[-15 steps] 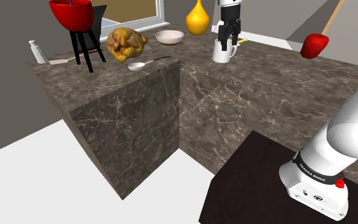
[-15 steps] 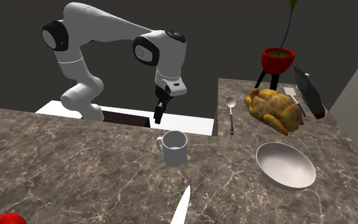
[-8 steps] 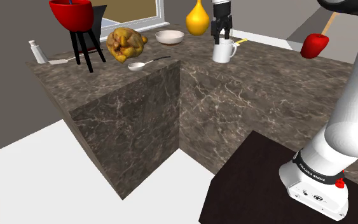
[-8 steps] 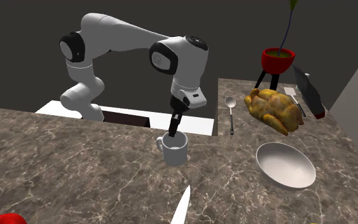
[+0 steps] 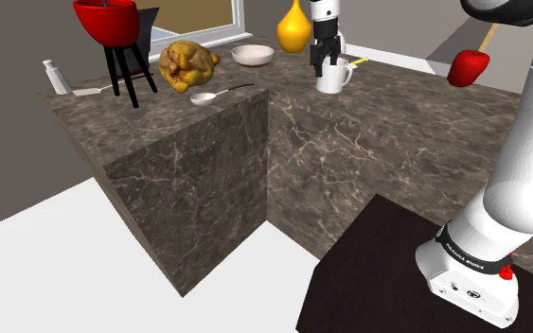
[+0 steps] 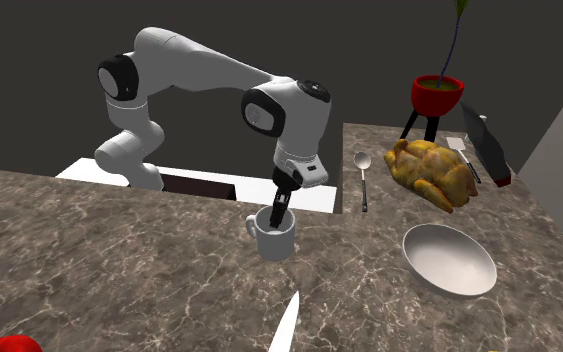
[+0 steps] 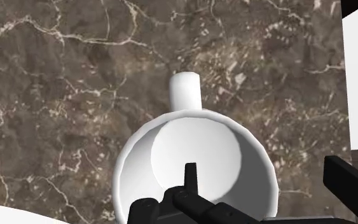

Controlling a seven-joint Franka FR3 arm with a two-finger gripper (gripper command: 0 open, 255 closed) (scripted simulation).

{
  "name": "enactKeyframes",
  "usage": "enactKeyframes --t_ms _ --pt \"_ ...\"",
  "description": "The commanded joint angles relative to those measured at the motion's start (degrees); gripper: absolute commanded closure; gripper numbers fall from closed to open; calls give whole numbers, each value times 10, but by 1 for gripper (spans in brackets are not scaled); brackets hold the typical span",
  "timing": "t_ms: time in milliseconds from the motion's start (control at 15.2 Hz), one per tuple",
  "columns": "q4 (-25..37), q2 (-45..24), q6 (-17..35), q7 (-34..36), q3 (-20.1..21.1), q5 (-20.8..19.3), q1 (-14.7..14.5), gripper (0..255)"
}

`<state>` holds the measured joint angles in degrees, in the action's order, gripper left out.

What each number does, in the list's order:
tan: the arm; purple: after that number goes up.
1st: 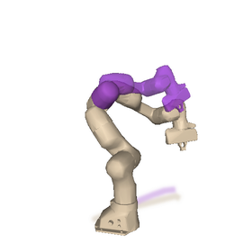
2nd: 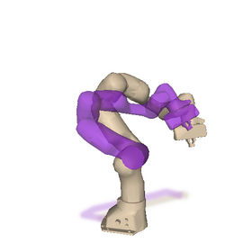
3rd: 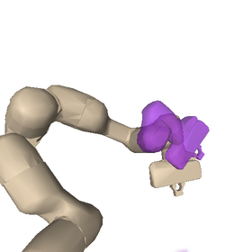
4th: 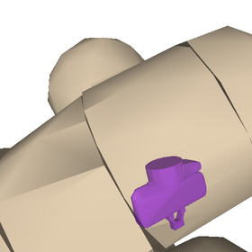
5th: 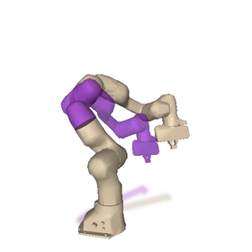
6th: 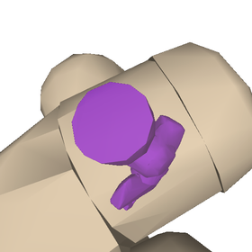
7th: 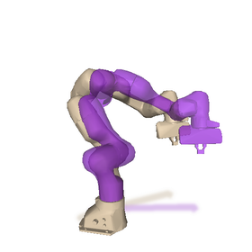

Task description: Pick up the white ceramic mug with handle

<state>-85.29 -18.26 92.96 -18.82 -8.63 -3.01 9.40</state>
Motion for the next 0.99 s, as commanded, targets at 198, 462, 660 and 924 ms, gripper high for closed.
enactKeyframes --t_ms 198,462,660,924 --pt "-6 0 6 -1 0 0 1 255" --pt "-6 0 7 -1 0 0 1 255" --pt "-7 0 7 -1 0 0 1 255" --pt "15 1 -16 -2 -1 0 1 255"
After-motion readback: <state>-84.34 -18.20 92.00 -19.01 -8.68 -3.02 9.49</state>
